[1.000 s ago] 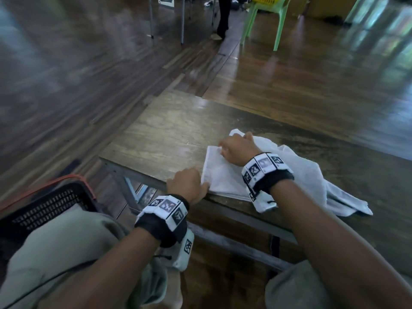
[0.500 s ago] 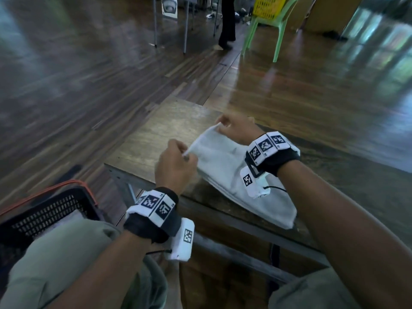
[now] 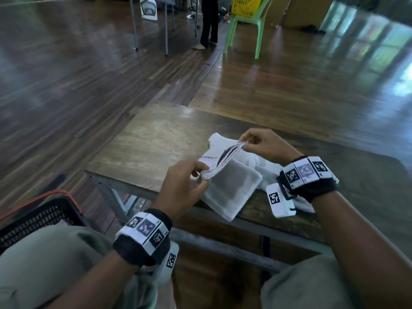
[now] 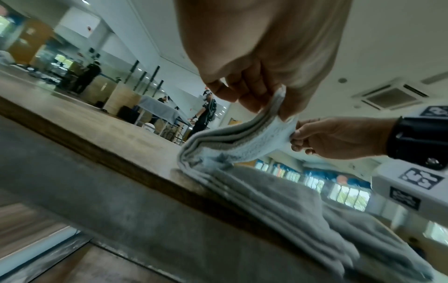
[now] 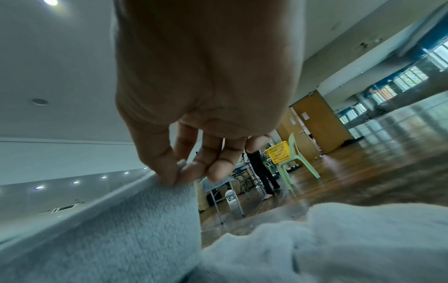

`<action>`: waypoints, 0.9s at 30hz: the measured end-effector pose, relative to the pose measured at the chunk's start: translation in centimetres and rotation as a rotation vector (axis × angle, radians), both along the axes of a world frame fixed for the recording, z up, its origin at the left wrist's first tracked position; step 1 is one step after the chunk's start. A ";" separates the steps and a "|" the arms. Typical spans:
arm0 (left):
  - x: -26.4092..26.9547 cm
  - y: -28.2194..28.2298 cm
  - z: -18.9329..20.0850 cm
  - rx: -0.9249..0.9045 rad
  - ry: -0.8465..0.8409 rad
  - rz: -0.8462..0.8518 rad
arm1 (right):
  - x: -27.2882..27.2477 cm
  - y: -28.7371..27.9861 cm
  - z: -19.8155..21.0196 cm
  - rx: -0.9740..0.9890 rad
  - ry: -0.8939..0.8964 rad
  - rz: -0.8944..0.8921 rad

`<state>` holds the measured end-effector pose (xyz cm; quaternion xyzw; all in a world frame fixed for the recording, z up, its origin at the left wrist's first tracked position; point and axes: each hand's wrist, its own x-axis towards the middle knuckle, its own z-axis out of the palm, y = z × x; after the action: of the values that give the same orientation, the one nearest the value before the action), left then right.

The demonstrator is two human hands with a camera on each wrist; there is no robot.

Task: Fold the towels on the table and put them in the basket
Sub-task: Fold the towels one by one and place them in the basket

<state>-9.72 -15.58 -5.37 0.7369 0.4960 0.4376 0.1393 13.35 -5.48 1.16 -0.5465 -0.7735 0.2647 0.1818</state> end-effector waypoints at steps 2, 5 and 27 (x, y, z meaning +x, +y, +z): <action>0.9 -0.5 -0.9 -0.010 0.083 -0.068 | 1.4 -0.9 -1.1 -0.023 0.032 -0.019; 2.3 -1.2 -2.0 0.002 0.171 -0.139 | 2.8 -2.0 -2.6 -0.081 0.135 -0.043; 4.4 -2.5 -5.8 -0.019 0.286 -0.192 | 5.2 -2.5 -6.3 -0.047 -0.135 -0.179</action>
<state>-5.28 -18.10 -11.19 0.8343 0.4422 0.3084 0.1155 18.54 -7.97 -5.17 -0.6341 -0.7256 0.2281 0.1391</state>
